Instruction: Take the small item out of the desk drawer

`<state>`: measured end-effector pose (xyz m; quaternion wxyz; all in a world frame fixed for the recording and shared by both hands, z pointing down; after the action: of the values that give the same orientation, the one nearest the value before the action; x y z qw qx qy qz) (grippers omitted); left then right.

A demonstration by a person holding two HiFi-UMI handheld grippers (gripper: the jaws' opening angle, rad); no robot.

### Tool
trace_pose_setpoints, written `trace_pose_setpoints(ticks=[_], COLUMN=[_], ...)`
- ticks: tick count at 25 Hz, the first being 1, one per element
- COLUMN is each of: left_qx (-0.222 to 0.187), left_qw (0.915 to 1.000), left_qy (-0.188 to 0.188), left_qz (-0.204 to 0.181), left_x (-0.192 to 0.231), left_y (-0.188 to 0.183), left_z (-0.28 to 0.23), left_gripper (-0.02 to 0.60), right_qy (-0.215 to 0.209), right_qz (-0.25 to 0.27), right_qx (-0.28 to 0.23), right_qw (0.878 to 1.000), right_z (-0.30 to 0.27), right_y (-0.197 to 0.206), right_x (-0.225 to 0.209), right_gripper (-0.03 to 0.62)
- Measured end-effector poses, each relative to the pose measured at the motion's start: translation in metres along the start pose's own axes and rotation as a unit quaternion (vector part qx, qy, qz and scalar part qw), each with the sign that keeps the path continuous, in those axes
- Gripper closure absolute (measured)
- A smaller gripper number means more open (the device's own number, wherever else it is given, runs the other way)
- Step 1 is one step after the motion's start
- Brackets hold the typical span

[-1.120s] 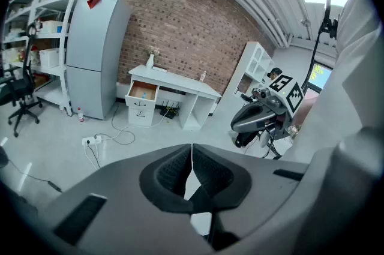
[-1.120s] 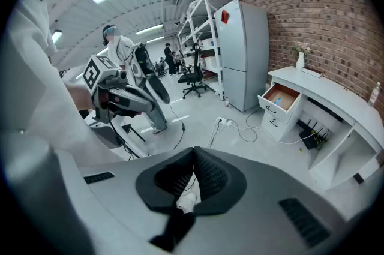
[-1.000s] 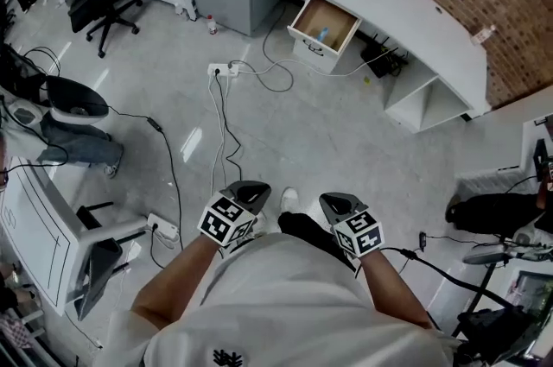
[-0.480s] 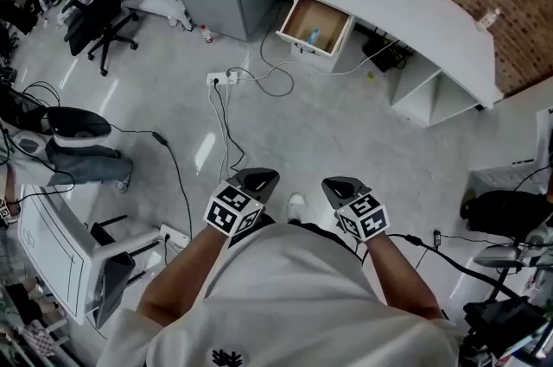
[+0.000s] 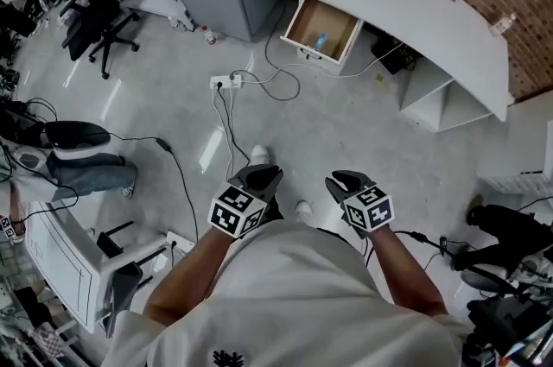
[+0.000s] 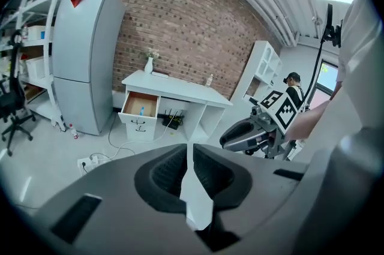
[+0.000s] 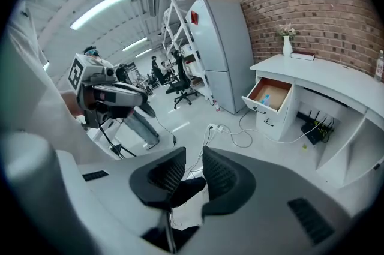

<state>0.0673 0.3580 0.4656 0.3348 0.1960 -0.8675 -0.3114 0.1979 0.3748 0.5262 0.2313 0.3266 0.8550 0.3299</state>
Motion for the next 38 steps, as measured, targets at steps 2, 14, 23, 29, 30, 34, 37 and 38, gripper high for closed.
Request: trace_pose_setpoints(ticks=[2,14,23,29,30,34,37,38], left_qx=[0.003,0.028,0.062,0.054,0.054,0.061,0.071,0.074], left_qw=[1.0000,0.9945,0.9929,0.9953,0.9960,0.9975,0.9973,0.9971], left_qy=[0.007,0.086,0.094,0.077,0.069,0.036,0.018,0.014], left_qz=[-0.002,-0.052,-0.039,-0.022,-0.017,-0.002,-0.008,-0.008], left_x=[0.032,0.206,0.289,0.319,0.325,0.348,0.363,0.367], left_y=[-0.019,-0.176,-0.218,-0.268,-0.277,-0.315,-0.346,-0.355], left_z=[-0.012,-0.043,-0.061,-0.102,-0.110,-0.143,-0.174,-0.185], left_gripper=[0.554,0.554,0.557,0.557,0.557,0.557,0.557,0.557], right_qy=[0.010,0.085,0.146,0.160,0.161,0.159,0.157,0.159], right_qz=[-0.010,-0.058,-0.125,-0.158,-0.166,-0.192,-0.221,-0.233], right_qx=[0.004,0.041,0.038,0.042,0.045,0.050,0.050,0.050], right_qw=[1.000,0.994,0.981,0.974,0.972,0.967,0.961,0.958], right_z=[-0.024,-0.172,-0.237,-0.280,-0.287,-0.321,-0.349,-0.358], right_y=[-0.018,-0.146,-0.190,-0.206,-0.208,-0.216,-0.218,-0.218], right_x=[-0.019,-0.123,-0.216,-0.308,-0.326,-0.403,-0.459,-0.476], right_gripper=[0.480,0.439,0.424,0.424,0.421,0.414,0.404,0.399])
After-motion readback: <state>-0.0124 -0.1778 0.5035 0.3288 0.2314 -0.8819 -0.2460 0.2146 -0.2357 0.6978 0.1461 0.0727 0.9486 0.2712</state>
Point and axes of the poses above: the fingertips, and each gripper's own axes: z backward along the fingers, x to its left, y out of its underside, the point moved 1 cm from there along z, backward along the fingers, and after that the axes turned 12 degrees about z, right-handed, at the moved point
